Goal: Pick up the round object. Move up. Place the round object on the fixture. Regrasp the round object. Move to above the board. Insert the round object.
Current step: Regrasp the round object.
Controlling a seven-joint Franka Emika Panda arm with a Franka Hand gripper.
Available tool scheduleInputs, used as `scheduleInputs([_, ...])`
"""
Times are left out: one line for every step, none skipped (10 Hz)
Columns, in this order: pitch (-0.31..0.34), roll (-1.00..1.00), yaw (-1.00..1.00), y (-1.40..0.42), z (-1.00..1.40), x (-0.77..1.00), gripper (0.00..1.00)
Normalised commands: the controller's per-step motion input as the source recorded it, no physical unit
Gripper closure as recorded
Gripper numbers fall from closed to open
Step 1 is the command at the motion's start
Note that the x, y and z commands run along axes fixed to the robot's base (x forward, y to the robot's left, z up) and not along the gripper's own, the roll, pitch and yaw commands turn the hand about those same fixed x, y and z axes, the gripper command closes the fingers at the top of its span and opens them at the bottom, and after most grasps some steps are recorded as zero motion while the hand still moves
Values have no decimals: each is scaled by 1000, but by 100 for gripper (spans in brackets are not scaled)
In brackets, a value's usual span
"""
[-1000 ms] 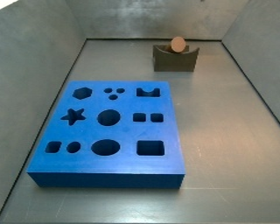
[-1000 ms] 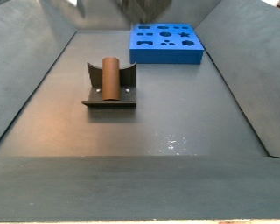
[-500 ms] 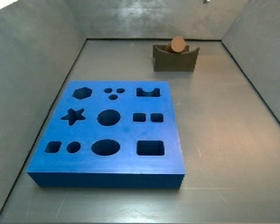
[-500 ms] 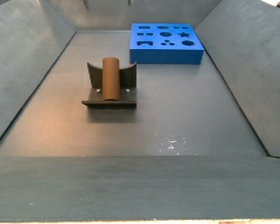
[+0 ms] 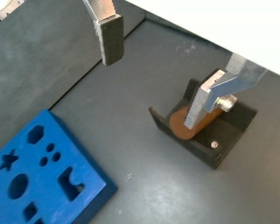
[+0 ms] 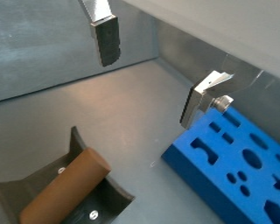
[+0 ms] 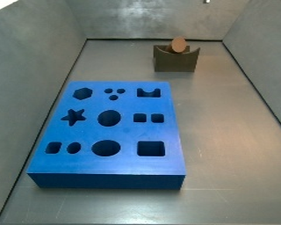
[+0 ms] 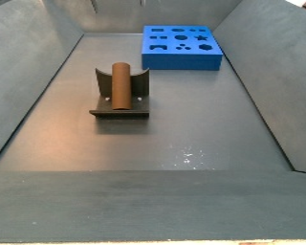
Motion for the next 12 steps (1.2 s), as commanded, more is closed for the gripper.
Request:
scheduleInputs([-4,1000,7,-27,10,-34,0])
scheduleInputs([-10,1000,8,-25,11,-31,0])
scheduleInputs([-14,1000,9,-24,11,-26,0])
scheduleInputs([-20,1000,9,-25,4,-19,0])
scheduleInputs([-24,1000,10,-25,4,-17,0])
scheduleInputs([-27,1000,11,-24,8,-15,0])
scheduleInputs([-33,1000,12,-18,10,-14,0])
scheduleInputs([-36,1000,13,-19,9,-13,0])
scheduleInputs([-39,1000,14,-21,9,-13,0])
scheduleInputs([-39,1000,15,-20,8,-15,0])
scheduleInputs([-39,1000,15,-20,6,-18,0])
scheduleInputs([-39,1000,16,-20,8,-18,0])
